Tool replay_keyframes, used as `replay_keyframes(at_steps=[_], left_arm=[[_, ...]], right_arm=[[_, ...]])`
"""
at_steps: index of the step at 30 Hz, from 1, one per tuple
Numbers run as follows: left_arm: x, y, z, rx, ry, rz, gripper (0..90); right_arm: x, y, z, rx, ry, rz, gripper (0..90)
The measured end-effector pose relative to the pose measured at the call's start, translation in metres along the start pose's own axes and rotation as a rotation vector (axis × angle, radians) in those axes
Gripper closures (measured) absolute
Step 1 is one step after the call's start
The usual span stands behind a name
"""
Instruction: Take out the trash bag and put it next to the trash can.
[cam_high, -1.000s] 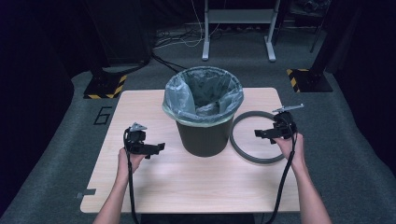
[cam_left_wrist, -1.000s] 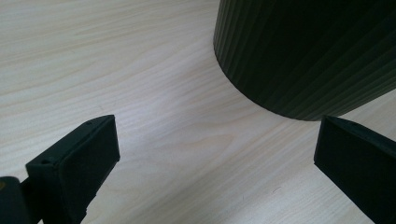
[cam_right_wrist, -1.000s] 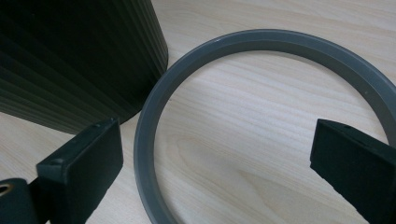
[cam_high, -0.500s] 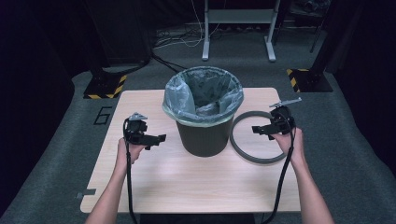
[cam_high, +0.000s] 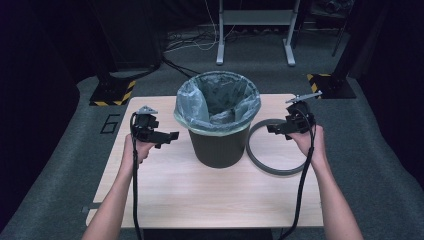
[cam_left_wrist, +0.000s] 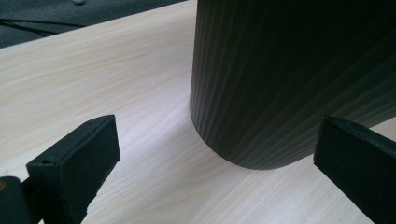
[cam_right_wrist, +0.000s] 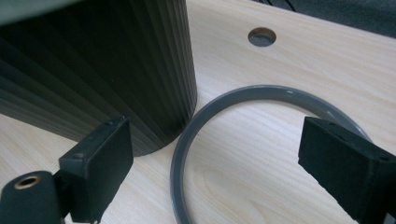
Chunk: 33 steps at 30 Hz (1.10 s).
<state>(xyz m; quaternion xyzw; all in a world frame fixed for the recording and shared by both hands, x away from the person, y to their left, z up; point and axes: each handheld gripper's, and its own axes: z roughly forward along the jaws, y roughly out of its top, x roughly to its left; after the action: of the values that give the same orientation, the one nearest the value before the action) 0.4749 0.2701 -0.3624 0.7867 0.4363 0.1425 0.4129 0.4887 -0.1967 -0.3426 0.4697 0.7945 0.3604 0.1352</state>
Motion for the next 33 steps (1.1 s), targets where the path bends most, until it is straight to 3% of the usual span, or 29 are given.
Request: replay_keyframes(at_steps=[14,26,33], left_arm=[[0.006,0.029,-0.02,-0.038,-0.003,-0.03,1.4],[0.003,0.055,-0.035,-0.07,0.019,-0.017,2.0],[-0.001,0.071,-0.038,-0.08,0.026,-0.001,3.8]], right_arm=[[0.008,0.036,-0.018,-0.029,0.008,-0.006,11.0],[0.014,0.061,-0.034,-0.068,0.002,-0.01,13.7],[0.023,0.077,-0.034,-0.079,0.005,-0.019,15.6]])
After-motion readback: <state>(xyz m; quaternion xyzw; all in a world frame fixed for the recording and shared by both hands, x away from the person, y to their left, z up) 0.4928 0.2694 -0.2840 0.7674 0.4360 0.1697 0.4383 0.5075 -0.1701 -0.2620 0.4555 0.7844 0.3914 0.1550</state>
